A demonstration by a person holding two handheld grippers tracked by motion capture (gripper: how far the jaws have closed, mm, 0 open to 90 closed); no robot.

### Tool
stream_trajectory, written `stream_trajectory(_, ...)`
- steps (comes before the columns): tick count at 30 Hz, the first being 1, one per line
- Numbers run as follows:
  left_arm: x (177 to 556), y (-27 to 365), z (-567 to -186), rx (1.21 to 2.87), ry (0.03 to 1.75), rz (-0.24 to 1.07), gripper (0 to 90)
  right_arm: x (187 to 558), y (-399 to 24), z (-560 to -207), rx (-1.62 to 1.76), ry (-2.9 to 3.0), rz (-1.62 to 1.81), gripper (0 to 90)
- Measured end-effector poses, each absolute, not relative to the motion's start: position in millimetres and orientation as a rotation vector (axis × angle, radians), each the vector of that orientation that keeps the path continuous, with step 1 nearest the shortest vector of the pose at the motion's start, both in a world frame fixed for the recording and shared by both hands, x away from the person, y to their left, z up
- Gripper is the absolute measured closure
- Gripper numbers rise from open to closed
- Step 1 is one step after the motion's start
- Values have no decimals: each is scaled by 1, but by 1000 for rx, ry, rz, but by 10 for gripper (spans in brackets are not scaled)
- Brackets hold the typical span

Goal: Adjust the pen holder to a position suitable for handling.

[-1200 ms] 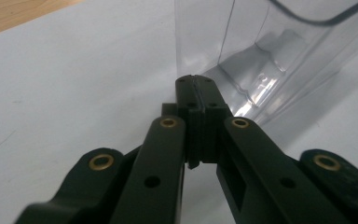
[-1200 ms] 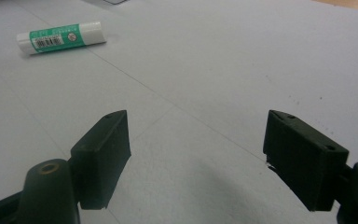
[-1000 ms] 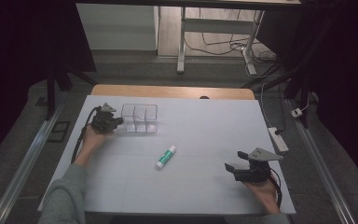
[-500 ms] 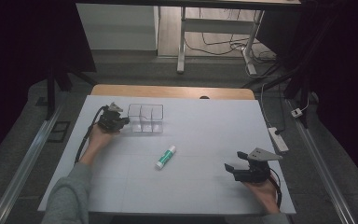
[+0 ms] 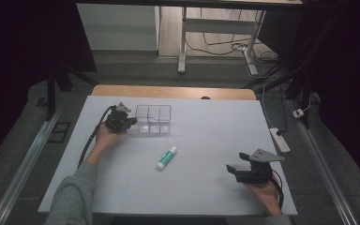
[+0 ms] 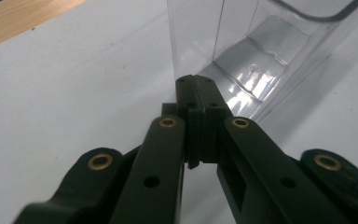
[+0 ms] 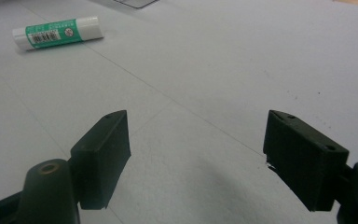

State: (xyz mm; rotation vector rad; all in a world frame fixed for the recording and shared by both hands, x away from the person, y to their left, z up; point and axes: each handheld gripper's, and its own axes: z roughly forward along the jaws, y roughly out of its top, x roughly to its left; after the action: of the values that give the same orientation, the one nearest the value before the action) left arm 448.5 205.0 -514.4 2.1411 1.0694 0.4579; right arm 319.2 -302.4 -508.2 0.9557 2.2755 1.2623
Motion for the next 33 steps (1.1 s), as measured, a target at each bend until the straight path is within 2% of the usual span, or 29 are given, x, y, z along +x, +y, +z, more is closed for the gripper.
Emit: stream_trajectory(33, 460, 159, -513, 2208, 975, 439, 885, 319, -303, -510, 959, 2287, 1222, 220)
